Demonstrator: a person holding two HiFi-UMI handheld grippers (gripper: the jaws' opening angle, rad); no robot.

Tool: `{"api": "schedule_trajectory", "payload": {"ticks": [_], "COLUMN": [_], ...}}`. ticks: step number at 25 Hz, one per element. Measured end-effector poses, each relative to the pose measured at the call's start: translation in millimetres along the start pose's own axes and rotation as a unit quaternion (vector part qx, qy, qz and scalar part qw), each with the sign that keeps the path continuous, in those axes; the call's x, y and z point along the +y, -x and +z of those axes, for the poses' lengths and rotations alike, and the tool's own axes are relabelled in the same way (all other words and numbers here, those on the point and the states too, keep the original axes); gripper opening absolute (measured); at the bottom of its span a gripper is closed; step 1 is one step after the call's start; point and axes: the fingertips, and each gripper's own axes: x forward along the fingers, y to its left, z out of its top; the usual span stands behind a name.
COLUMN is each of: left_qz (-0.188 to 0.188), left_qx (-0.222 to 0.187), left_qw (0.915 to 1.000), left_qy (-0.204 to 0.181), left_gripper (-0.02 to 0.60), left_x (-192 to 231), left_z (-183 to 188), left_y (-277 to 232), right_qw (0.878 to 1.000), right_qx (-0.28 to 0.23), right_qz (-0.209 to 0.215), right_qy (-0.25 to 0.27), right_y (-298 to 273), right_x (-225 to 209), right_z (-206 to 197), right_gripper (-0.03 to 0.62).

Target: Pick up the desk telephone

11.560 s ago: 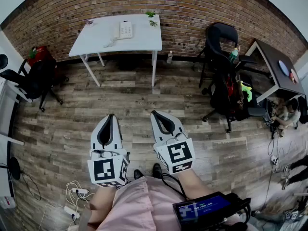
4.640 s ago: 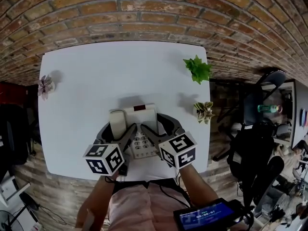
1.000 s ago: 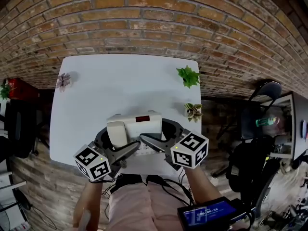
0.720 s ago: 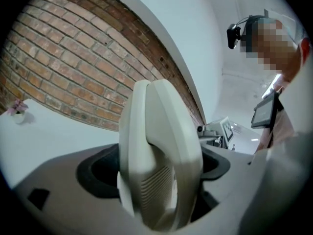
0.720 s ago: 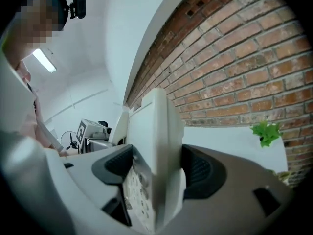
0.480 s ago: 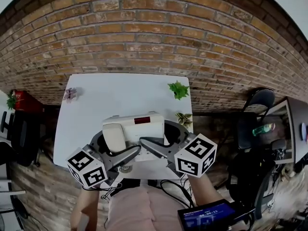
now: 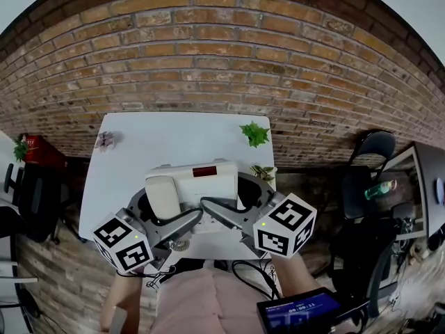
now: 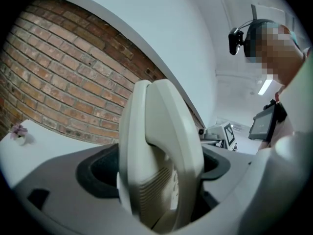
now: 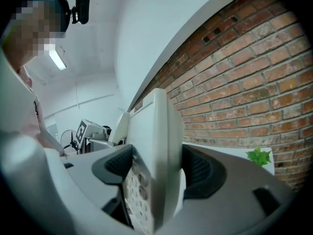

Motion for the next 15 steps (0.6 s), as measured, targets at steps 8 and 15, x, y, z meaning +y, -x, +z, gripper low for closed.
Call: {"api": "schedule_trajectory", "payload": {"ticks": [8, 15], "left_qz": [0.0, -0.003], "left_qx": [0.002, 0.006], "left_qw": [1.0, 1.0], "left_qy": [-0.004, -0.004], "left_gripper": [0.465, 0.465], "left_x": [-3.1, -2.3], "left_z": [1.9, 1.6], "left_y": [-1.5, -4.7], "right_qw": [1.0, 1.0], "right_qx": [-0.004, -0.008], "right_qz": [-0.001, -0.005], "right_qy": [-0.005, -0.005], "right_y": [3.1, 3.9], "right_x": [-0.4, -2.7], "right_z": [0.5, 0.8], "right_gripper": [0.318, 0.319]}}
